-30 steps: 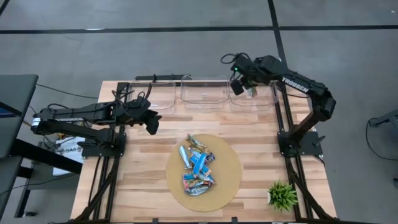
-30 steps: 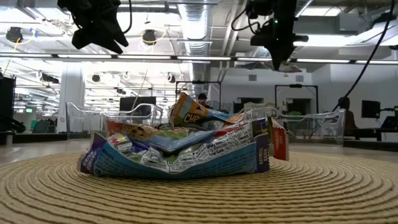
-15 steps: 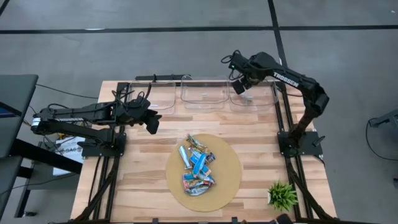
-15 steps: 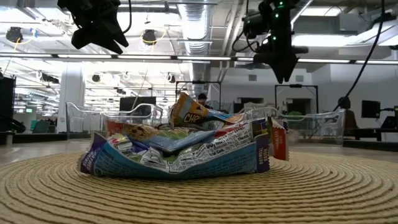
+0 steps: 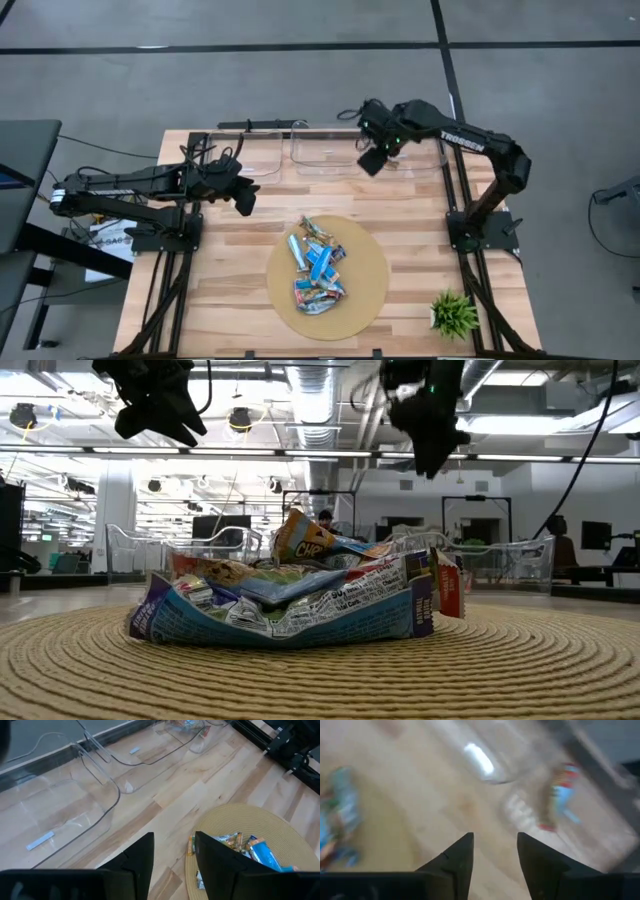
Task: Pick and place Granola Bars by type
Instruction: Put the red granola bar into the right transparent bin
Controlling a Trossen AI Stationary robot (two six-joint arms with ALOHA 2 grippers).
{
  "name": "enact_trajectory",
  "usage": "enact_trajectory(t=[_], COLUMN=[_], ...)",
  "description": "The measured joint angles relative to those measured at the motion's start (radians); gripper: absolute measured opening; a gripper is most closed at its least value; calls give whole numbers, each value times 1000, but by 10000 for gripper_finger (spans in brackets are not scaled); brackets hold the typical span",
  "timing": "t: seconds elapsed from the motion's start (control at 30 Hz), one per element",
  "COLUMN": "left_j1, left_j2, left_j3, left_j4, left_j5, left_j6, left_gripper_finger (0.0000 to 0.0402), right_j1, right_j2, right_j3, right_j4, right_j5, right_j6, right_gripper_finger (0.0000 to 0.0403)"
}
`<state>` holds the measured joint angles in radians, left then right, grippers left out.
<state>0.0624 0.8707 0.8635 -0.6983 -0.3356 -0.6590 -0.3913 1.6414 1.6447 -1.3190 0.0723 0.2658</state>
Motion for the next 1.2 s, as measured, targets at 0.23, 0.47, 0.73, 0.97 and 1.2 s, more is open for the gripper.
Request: enact_trajectory(t=[0.23, 0.47, 0.73, 0.97, 1.2], left_j1=[0, 0, 0, 0, 0], left_j2=[0, 0, 0, 0, 0], left_j3=[0, 0, 0, 0, 0], left_j4=[0, 0, -1, -2, 0], left_j5=[17, 25, 39, 78, 88], left_j6=[0, 20, 27, 24, -5], left_gripper_finger=[135, 135, 135, 135, 135], right_j1=[278, 512, 643, 685, 679], right_j2=[-71, -197, -303, -220, -46], right_j3=[-11, -243, -600, -762, -773], right_j4=[56, 263, 634, 986, 1202], right_j5=[-15, -25, -22, -21, -22], right_j6=[-57, 14, 219, 257, 227], right_gripper_finger=[137, 131, 114, 111, 111])
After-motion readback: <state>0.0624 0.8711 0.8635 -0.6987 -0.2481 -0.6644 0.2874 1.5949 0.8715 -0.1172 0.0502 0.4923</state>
